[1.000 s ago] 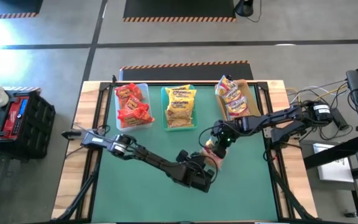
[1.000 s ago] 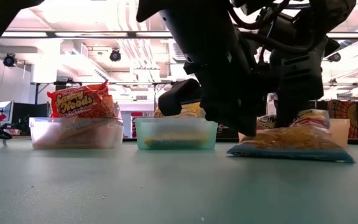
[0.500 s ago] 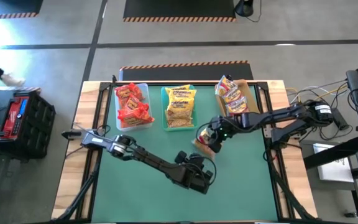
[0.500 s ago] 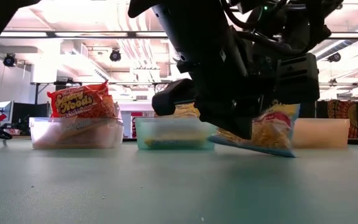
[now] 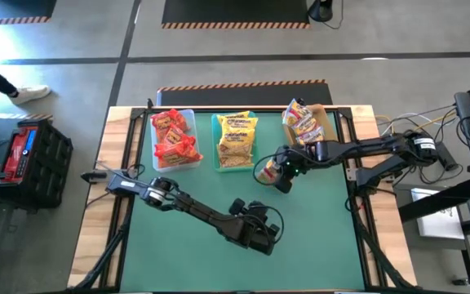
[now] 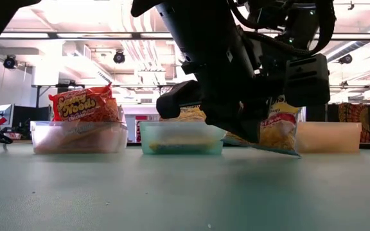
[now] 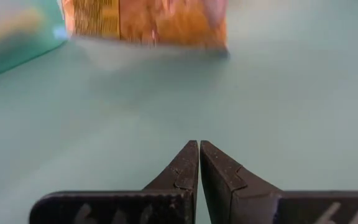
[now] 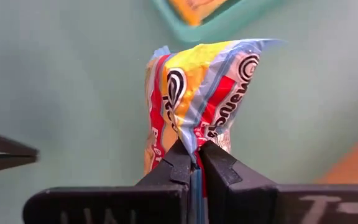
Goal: Sort Maruchan noodles
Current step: Put the blue noodle pack into the orange bin
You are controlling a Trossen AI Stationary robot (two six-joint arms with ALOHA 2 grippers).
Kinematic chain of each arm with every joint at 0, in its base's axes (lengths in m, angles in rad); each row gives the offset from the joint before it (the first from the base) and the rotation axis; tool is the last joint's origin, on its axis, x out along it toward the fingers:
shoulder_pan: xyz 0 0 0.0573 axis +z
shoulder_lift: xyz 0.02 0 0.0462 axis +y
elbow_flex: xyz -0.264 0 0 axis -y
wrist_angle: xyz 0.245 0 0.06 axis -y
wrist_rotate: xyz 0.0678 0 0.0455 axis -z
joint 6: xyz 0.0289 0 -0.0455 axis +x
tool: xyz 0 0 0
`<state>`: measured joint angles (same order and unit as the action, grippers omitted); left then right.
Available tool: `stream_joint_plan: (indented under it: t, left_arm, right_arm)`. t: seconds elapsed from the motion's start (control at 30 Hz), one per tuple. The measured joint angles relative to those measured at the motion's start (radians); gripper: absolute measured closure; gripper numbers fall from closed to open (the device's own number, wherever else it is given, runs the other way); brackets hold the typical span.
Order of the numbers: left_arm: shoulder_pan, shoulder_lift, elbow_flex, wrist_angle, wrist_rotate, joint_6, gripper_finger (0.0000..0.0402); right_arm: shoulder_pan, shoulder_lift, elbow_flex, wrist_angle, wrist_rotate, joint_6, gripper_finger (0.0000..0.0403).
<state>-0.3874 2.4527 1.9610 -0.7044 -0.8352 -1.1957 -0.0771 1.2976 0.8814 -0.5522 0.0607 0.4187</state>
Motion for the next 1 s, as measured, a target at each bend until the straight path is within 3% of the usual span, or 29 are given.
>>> stream_joint_plan:
  t: [0.47,0.7,1.0]
  left_arm:
    - [0.000,0.000,0.000,0.000,0.000,0.000,0.0402]
    - [0.000,-0.001,0.000,0.000,0.000,0.000,0.0402]
    - [0.000,-0.001,0.000,0.000,0.000,0.000,0.0402]
  right_arm:
    - [-0.075,0.000,0.286,-0.324,0.203,-0.242,0.0395]
    - [-0.146,0.000,0.363,-0.509,0.304,-0.355,0.0395]
    - [-0.196,-0.002,0.384,-0.695,0.295,-0.659,0.0395]
